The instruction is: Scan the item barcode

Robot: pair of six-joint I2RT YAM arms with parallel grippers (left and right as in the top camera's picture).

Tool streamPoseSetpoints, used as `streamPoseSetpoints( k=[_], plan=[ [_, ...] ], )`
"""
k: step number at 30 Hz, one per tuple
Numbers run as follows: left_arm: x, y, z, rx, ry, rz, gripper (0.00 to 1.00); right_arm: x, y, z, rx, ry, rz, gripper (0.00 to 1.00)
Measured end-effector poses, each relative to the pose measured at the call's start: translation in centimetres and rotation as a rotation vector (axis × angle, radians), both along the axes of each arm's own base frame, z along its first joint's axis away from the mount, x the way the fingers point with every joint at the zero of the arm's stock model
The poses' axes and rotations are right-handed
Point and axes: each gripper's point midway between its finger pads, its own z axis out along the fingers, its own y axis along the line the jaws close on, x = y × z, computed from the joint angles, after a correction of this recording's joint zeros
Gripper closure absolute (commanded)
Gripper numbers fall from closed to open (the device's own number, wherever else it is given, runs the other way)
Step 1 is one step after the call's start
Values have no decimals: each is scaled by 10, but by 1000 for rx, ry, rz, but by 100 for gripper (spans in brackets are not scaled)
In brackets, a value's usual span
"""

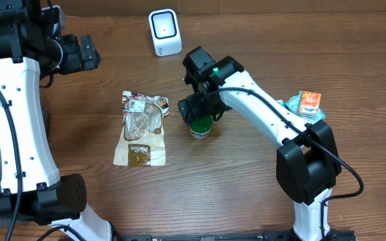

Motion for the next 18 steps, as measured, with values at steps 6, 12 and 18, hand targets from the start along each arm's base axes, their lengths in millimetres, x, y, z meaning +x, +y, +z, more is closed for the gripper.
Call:
streamPoseSetpoints(
  k=[6, 12, 18],
  plan=[
    [0, 0, 0, 0, 0, 0, 0, 1, 1, 0, -2, -11, 44, 0],
    [0, 0, 0, 0, 0, 0, 1, -3, 4, -2, -9, -22, 138, 0],
    [0, 0, 0, 0, 0, 0, 0, -9, 3, -8, -23, -16, 210, 0]
  ],
)
